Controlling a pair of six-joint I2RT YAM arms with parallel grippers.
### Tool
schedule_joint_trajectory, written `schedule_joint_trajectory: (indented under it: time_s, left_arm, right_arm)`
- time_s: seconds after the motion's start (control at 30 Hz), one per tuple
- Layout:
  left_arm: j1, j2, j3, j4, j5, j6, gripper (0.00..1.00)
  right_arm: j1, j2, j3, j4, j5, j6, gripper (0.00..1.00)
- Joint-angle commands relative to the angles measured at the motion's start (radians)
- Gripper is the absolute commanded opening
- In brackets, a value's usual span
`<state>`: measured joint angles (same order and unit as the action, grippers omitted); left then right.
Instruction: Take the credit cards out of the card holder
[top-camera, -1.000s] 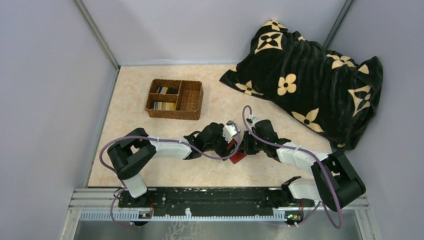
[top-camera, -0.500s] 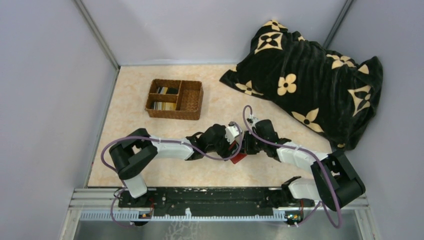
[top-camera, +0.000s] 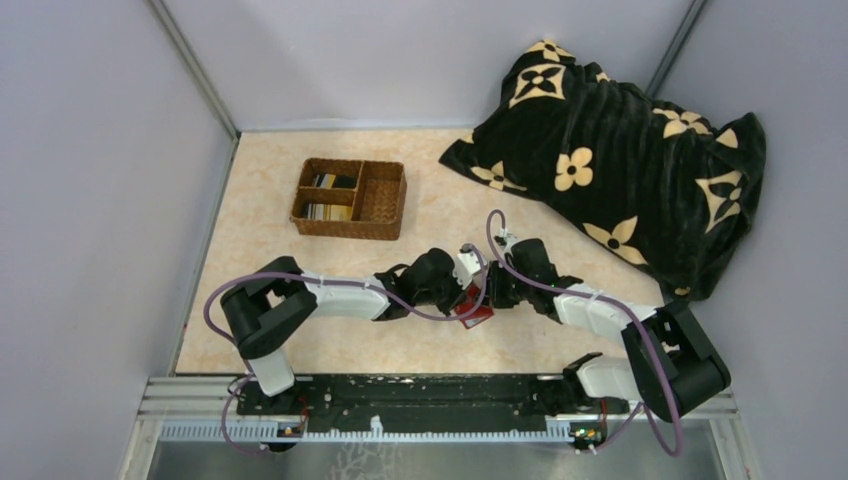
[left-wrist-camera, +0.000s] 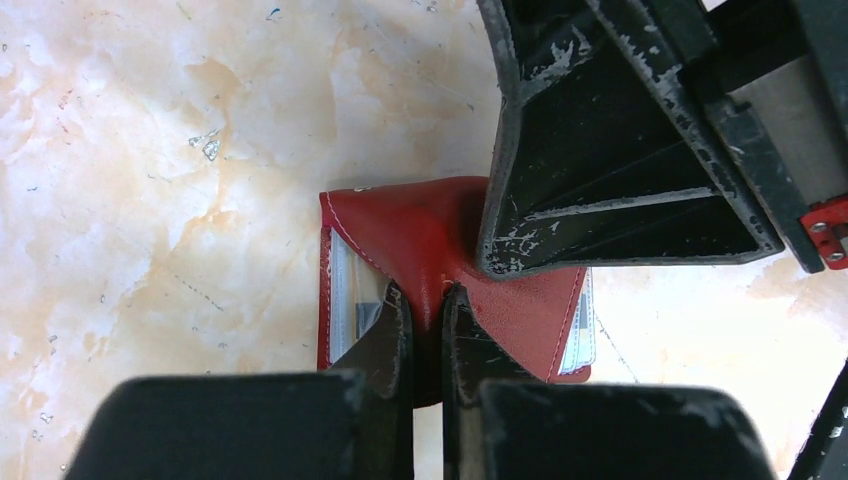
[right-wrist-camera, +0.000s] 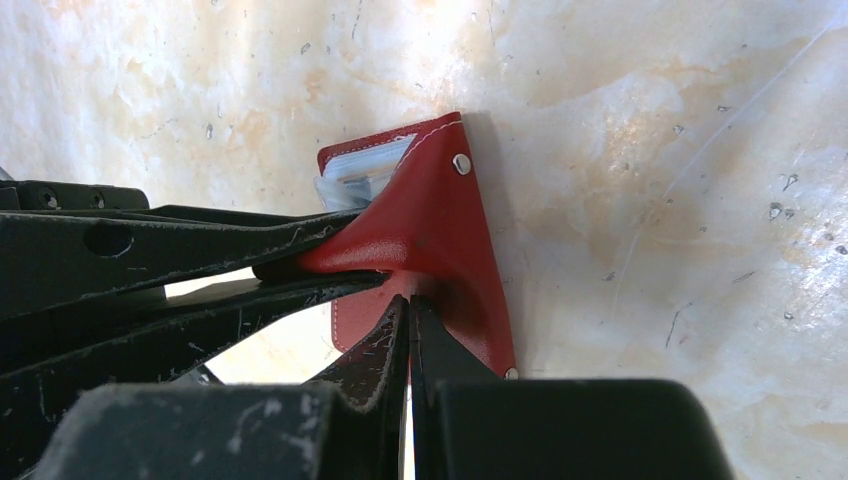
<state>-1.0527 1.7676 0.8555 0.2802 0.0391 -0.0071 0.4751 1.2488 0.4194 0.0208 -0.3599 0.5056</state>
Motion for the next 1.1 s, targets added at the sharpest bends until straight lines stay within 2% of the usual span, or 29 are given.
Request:
schedule_joint_trajectory:
  time_s: [0.0,0.2,0.37,0.4,0.43,0.47,0.5,0.6,0.7,0.9,1.07]
  left_arm:
    - [-0.01,0.034,-0.02,-0.125,0.013,0.011,0.0]
    - [-0.01,-0.004,-0.037,-0.131,-0.011,0.006,0.0]
    - [-0.01,-0.036,-0.047,-0.168,-0.095,0.004,0.0]
    - [-0.01,-0.042,-0.048,-0.175,-0.117,0.0,0.15]
    - [-0.01,-0.049,-0.05,-0.179,-0.133,-0.003,0.39]
    - [-0.01,-0.059,-0.058,-0.177,-0.148,-0.008,0.56]
    - [-0.01,-0.071,-0.064,-0.166,-0.157,-0.013,0.67]
    - [-0.01,-0.107,-0.082,-0.154,-0.162,-0.025,0.87]
    - [-0.01,-0.15,-0.091,-0.144,-0.164,-0.034,0.92]
    - [-0.01,-0.224,-0.075,-0.152,-0.131,-0.045,0.88]
    - [-0.012,-0.314,-0.089,-0.119,-0.041,-0.029,0.87]
  right_arm:
    - [-0.021,0.009,0.012,0.002,0.042,-0.028,0.0]
    - [-0.024,0.03,0.013,0.004,0.045,-0.024,0.0]
    - [-0.027,0.048,0.013,0.011,0.046,-0.023,0.0]
    - [-0.027,0.051,0.011,0.014,0.045,-0.023,0.0]
    - [-0.027,0.052,0.01,0.018,0.042,-0.023,0.0]
    - [-0.027,0.054,0.01,0.021,0.04,-0.021,0.0]
    - [-0.027,0.057,0.009,0.023,0.037,-0.021,0.0]
    - [-0.028,0.06,0.01,0.025,0.035,-0.02,0.0]
    - [-0.029,0.061,0.01,0.024,0.038,-0.02,0.0]
    - [-0.029,0.06,0.012,0.021,0.032,-0.023,0.0]
    - [-0.029,0.057,0.018,0.004,0.035,-0.024,0.0]
